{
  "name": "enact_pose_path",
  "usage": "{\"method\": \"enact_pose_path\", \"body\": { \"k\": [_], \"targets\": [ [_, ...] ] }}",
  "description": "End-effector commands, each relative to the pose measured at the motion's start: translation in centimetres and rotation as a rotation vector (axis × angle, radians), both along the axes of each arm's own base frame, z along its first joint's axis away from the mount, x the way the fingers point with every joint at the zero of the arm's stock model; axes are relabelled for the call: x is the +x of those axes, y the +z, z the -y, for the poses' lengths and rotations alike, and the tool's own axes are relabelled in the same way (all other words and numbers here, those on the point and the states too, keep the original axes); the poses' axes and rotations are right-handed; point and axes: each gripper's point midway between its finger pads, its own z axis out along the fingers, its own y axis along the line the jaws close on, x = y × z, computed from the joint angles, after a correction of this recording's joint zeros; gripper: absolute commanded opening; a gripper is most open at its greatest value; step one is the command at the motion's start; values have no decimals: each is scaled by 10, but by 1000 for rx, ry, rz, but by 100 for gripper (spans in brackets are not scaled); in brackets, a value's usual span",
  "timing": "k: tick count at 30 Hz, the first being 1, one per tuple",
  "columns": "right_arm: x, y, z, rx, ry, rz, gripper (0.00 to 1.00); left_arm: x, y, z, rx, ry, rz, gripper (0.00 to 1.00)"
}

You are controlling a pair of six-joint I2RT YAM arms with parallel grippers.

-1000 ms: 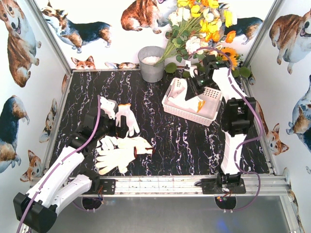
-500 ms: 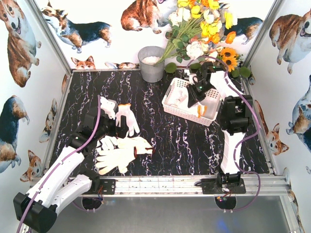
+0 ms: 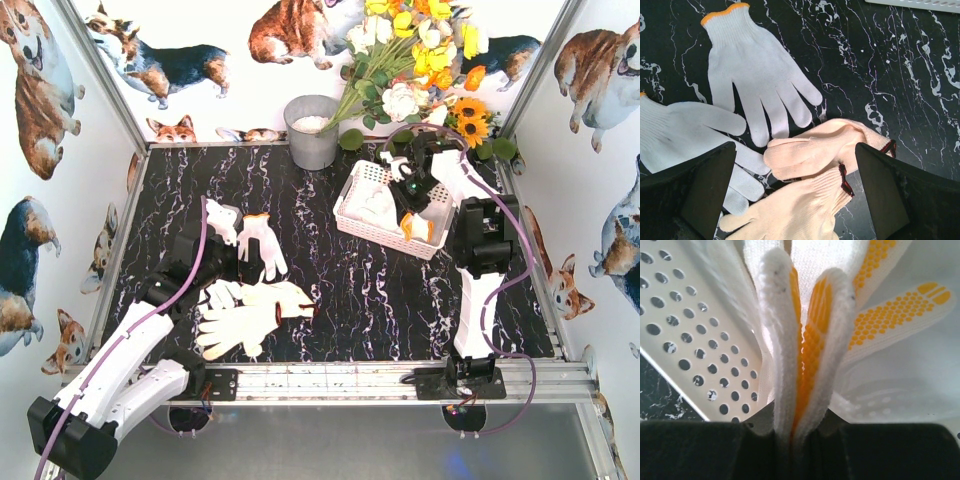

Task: Put the gloves into the storage basket
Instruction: Place the glove in the bin.

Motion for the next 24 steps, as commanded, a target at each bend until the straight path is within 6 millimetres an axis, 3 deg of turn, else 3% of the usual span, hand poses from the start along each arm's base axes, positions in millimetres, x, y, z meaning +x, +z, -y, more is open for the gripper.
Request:
{"method": "enact_pose_path", "body": {
  "k": [1, 14, 22, 24],
  "targets": [
    [19, 1, 5, -53, -9, 95, 0, 3, 3, -1, -7, -2, 19, 100],
    [36, -9, -16, -65, 13, 161, 0, 3, 0, -1, -3, -4, 10, 100],
    [39, -13, -11, -96, -16, 155, 0, 3, 0, -1, -3, -4, 10, 100],
    [40, -9, -10, -98, -21, 165, 7, 3, 0, -1, -3, -4, 9, 100]
  ]
}}
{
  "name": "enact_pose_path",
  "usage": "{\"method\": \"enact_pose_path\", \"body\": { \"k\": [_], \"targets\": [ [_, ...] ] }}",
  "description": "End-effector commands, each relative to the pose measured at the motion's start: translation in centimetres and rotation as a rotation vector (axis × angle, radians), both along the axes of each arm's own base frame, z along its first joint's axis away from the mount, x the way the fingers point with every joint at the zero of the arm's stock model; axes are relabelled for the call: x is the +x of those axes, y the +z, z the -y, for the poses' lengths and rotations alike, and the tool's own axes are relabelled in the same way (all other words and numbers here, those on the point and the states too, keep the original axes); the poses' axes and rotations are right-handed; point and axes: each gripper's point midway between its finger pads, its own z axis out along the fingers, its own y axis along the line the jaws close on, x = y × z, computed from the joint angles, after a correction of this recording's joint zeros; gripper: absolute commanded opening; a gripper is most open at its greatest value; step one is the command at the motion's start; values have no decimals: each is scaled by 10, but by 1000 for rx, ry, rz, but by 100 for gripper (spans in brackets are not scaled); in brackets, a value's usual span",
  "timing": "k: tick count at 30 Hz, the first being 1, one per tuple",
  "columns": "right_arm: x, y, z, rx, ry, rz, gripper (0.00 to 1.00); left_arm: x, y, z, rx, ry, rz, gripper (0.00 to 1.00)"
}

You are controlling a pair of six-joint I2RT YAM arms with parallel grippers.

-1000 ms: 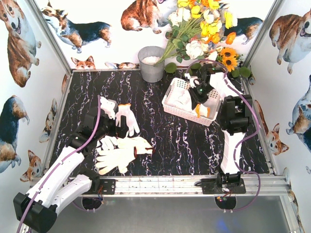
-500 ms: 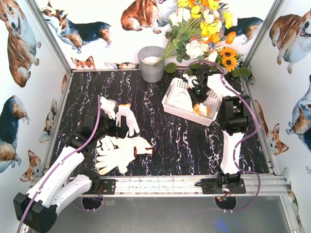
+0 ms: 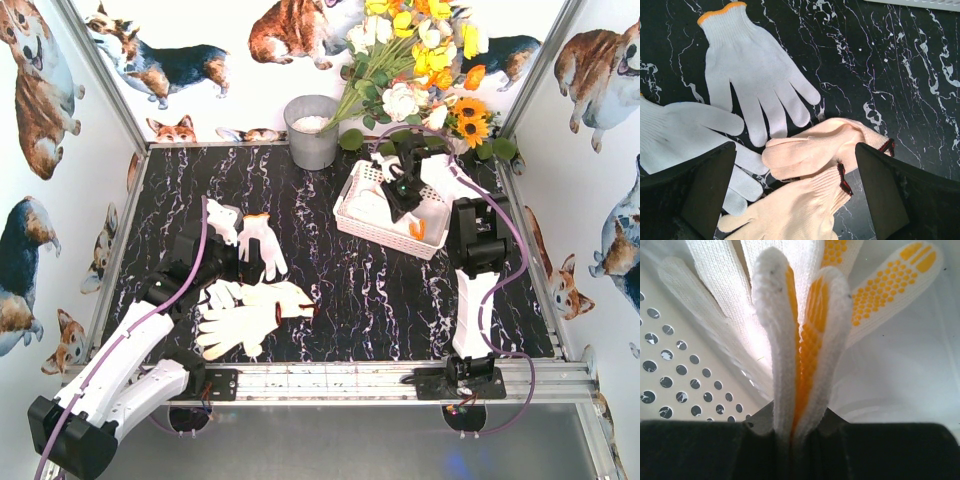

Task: Put the gloves into the storage basket
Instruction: Place the glove in the bin.

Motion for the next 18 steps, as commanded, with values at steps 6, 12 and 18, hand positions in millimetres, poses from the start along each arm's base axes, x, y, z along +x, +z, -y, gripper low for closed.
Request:
{"method": "enact_pose_path", "body": {
  "k": [6, 12, 18],
  "targets": [
    [17, 24, 2, -12, -22, 98, 31, 4, 1, -2, 1, 5, 17, 100],
    [17, 35, 6, -27, -26, 132, 44, 3, 3, -2, -2, 4, 22, 100],
    [17, 40, 19, -88, -53, 168, 57, 3, 3, -3, -2, 5, 24, 100]
  ]
}}
